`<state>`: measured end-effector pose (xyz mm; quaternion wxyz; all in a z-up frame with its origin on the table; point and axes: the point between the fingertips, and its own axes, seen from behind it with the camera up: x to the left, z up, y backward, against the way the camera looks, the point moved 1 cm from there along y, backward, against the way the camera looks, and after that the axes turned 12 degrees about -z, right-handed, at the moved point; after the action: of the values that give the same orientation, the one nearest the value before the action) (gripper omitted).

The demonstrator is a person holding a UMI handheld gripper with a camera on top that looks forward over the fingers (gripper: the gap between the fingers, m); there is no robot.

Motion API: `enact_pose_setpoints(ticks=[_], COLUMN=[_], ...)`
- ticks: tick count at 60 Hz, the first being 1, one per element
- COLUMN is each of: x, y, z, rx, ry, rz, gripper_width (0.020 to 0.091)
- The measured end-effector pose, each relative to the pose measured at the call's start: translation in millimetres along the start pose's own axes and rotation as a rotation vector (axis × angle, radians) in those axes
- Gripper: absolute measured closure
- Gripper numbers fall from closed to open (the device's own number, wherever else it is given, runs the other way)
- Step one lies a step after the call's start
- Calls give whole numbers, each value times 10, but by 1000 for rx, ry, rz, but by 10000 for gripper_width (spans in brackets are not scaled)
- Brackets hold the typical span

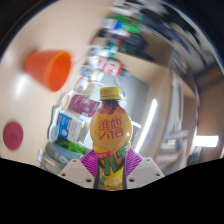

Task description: Pour water

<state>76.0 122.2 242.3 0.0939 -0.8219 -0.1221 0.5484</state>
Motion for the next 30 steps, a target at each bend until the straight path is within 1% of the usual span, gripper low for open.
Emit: enact_pose_setpoints(ticks=[2, 4, 7, 11, 12, 16, 17, 18, 19, 27, 30], x=[-29, -87, -38, 72, 136, 142, 185, 295, 335, 811, 982], y=[67, 65, 132, 275, 373, 498, 542, 612, 650, 847, 873], z=[-89, -229, -341, -354, -307, -407, -397, -286, -302, -248, -209], rx=[78, 134, 243, 362, 385, 453, 472, 490, 503, 564, 573], ry=[-187, -390, -723, -1195, -1323, -1718, -1793, -1862, -1903, -2013, -2016], rz=[-16, 9, 25, 56, 36, 115, 128, 115, 131, 224, 240], gripper_width=[795, 793, 791, 792, 791, 792, 791, 792, 792, 792, 792])
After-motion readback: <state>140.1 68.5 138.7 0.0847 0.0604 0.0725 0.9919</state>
